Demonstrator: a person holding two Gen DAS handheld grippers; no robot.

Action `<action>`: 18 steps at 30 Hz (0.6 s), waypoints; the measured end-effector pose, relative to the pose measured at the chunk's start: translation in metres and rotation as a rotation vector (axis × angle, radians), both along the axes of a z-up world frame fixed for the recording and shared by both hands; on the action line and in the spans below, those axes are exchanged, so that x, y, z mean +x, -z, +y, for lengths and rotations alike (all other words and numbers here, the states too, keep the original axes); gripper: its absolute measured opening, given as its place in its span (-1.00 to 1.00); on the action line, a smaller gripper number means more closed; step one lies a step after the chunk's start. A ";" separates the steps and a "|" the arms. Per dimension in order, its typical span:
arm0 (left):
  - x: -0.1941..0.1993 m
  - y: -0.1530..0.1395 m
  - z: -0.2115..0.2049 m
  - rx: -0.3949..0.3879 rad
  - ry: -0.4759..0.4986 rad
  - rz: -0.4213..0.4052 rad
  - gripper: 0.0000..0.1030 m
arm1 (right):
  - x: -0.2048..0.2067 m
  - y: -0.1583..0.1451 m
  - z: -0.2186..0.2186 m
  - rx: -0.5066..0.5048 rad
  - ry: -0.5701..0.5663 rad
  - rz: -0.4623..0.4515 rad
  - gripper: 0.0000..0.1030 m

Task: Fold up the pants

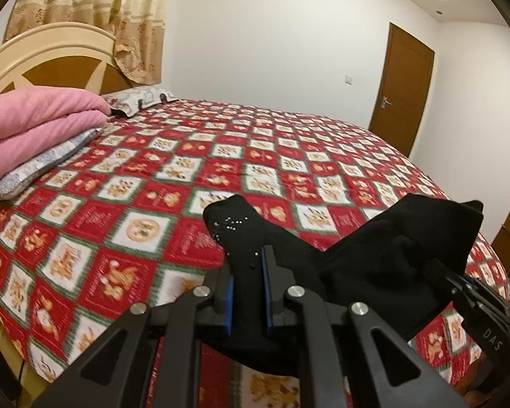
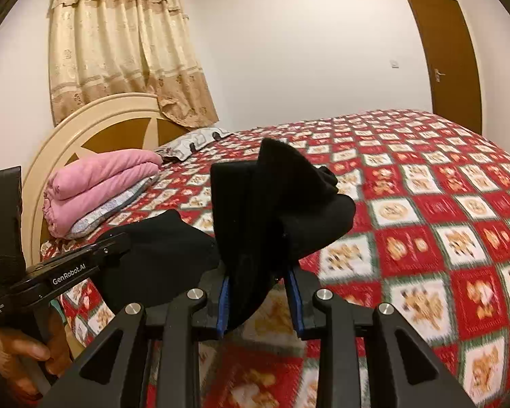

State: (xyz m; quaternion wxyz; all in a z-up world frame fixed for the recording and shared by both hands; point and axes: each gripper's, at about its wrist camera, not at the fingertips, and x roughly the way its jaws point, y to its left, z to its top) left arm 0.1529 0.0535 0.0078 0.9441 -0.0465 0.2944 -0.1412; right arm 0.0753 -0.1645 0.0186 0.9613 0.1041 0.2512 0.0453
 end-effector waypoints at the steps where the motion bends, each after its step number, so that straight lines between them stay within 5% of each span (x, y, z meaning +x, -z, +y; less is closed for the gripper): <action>1: 0.004 -0.002 0.003 0.001 -0.010 -0.004 -0.73 | 0.006 -0.001 0.004 -0.001 -0.008 -0.003 -0.42; 18: 0.062 -0.004 0.071 0.075 -0.223 -0.063 -0.73 | 0.101 0.000 0.082 0.025 -0.134 -0.041 -0.42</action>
